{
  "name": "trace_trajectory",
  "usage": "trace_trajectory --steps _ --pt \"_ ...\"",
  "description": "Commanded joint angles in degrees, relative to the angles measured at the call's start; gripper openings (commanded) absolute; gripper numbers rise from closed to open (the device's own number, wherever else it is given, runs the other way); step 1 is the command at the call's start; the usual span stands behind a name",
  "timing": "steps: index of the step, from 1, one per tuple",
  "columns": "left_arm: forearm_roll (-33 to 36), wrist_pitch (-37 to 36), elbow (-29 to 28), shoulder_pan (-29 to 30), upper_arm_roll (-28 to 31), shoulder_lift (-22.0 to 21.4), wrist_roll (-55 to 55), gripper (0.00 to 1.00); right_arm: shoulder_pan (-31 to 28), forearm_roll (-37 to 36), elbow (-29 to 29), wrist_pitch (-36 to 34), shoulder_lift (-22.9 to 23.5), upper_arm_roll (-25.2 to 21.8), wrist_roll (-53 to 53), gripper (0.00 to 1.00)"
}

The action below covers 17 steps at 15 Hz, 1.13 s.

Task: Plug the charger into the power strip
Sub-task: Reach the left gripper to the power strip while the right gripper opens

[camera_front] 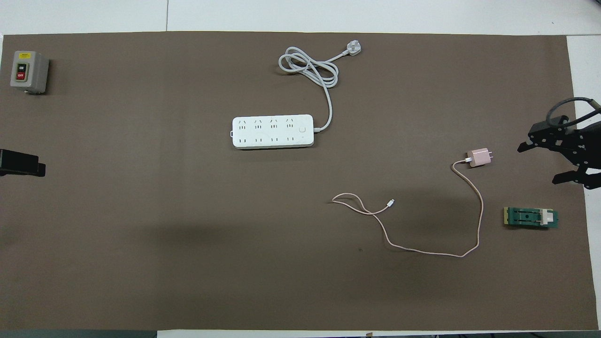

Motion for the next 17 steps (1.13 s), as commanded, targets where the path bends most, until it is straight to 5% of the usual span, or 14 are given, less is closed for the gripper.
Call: trace_trajectory --steps 1,6,12,17 --pt "0.9 -0.3 -0.2 -0.1 0.2 -1.1 -0.6 1.0 -3.1 5.3 0.4 0.9 2.9 0.4 5.1 1.0" --pt "-2.2 -1.5 -0.8 -0.2 0.3 -1.6 0.6 1.0 -7.1 17.0 1.4 2.5 7.2 0.3 20.8 1.0" --pt "-7.5 -0.4 -0.9 -0.2 0.4 -1.6 2.4 1.0 -8.3 17.1 2.0 1.2 7.3 0.4 22.2 1.0" --pt "-21.7 2.6 -5.8 1.1 0.4 -3.6 2.9 1.0 -8.6 17.3 2.8 1.4 8.6 0.3 22.3 1.0"
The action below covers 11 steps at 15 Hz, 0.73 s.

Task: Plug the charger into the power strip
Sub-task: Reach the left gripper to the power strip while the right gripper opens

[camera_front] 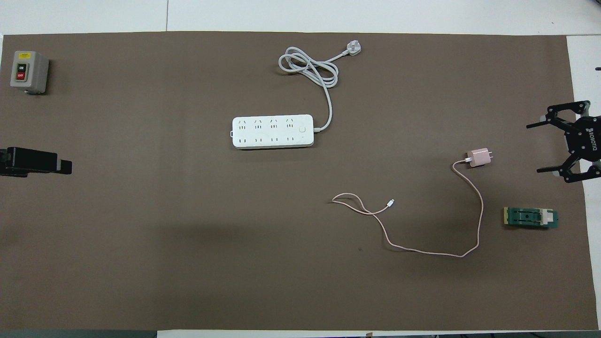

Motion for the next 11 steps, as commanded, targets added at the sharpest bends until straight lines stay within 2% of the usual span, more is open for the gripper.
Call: trace_trajectory --steps 1,4,6,8,11 --pt "-8.7 3.6 -6.1 0.8 0.2 -3.3 1.2 1.0 -1.6 1.6 1.4 -1.0 2.6 0.5 0.8 1.0" --pt "-23.3 4.5 -11.8 1.2 0.2 -3.9 1.5 1.0 -3.3 2.7 4.7 -1.9 7.3 0.6 0.7 1.0" --pt "-29.5 4.9 -13.4 1.5 0.2 -4.4 2.0 1.0 -4.5 2.8 7.5 -2.7 10.4 0.7 0.5 1.0" --pt "-38.1 5.0 -17.2 0.9 0.1 -5.4 2.5 1.0 -4.5 2.8 7.6 -2.4 10.8 0.7 0.4 1.0" --pt "-51.9 9.8 -26.7 -0.3 -0.5 -10.4 6.8 1.0 -4.6 5.9 7.7 -2.5 11.6 0.7 0.4 1.0"
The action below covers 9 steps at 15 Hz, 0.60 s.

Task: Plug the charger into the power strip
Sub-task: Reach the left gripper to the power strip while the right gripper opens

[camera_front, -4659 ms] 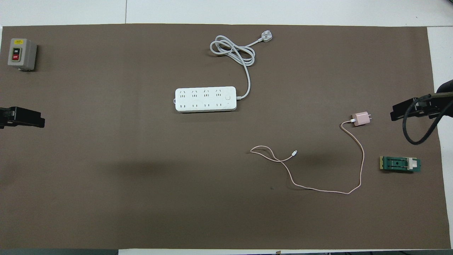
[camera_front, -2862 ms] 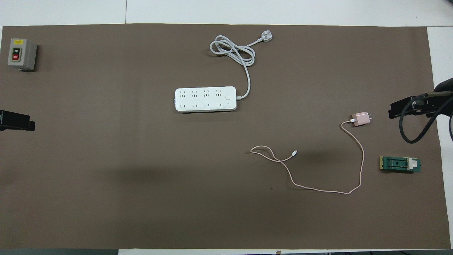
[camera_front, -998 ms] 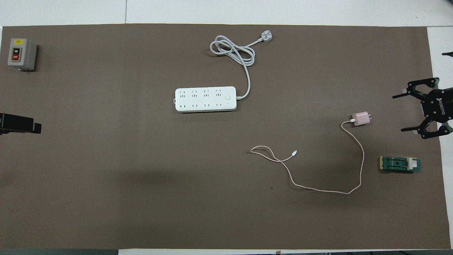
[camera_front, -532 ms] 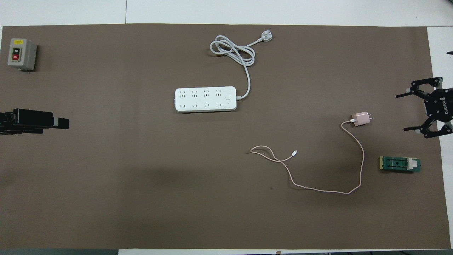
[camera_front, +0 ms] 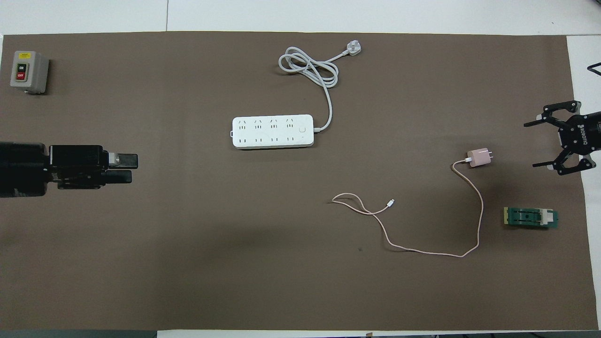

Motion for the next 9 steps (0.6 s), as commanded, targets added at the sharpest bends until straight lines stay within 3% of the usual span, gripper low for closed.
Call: trace_trajectory --steps 1,5,7,9 --pt "-10.1 4.7 -10.7 -2.2 -0.1 -7.6 4.1 1.0 -0.9 3.4 1.6 -1.5 1.2 0.5 0.3 1.0" --pt "-11.0 4.7 -13.9 -2.5 -0.1 -9.1 9.4 1.0 -0.9 3.7 2.7 -2.4 3.3 0.5 2.0 1.0" --pt "-16.8 2.4 -14.5 -2.7 0.0 -5.5 16.2 1.0 -1.0 3.5 7.0 -6.8 6.8 0.4 4.3 1.0" --pt "-21.2 0.2 -14.5 -2.5 0.1 -0.8 22.8 1.0 -0.9 3.5 7.5 -7.3 7.6 0.5 4.2 1.0"
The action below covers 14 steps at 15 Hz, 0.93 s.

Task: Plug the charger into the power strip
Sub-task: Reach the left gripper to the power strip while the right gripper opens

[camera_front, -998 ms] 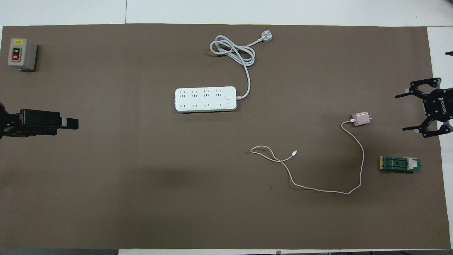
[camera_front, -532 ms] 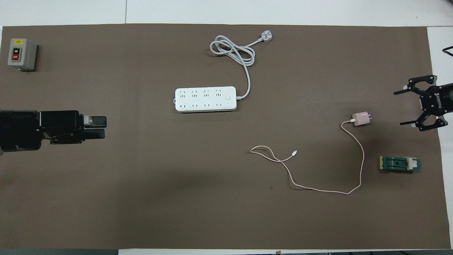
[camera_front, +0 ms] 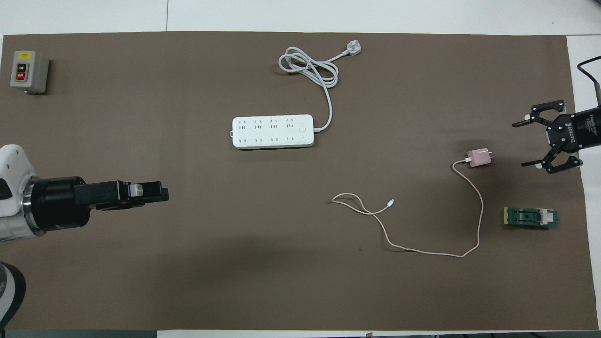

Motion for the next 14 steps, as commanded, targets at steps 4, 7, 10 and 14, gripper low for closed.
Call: trace_trajectory --steps 4,7,10,14 --pt "-18.1 -1.5 1.1 -6.4 0.4 13.8 17.1 1.0 0.1 1.2 2.2 -2.2 3.1 1.0 -4.8 1.0" --pt "-22.3 2.8 4.8 -10.9 0.1 16.9 18.5 1.0 0.0 5.2 0.5 -1.2 4.5 1.0 -9.8 1.0" --pt "-27.6 2.5 11.1 -13.4 0.1 24.4 21.2 1.0 0.2 7.9 0.0 -0.7 5.4 1.0 -10.0 1.0" --pt "-32.8 2.6 18.0 -15.8 0.0 32.0 26.1 1.0 2.0 8.1 -0.5 1.8 6.2 1.1 -10.3 1.0"
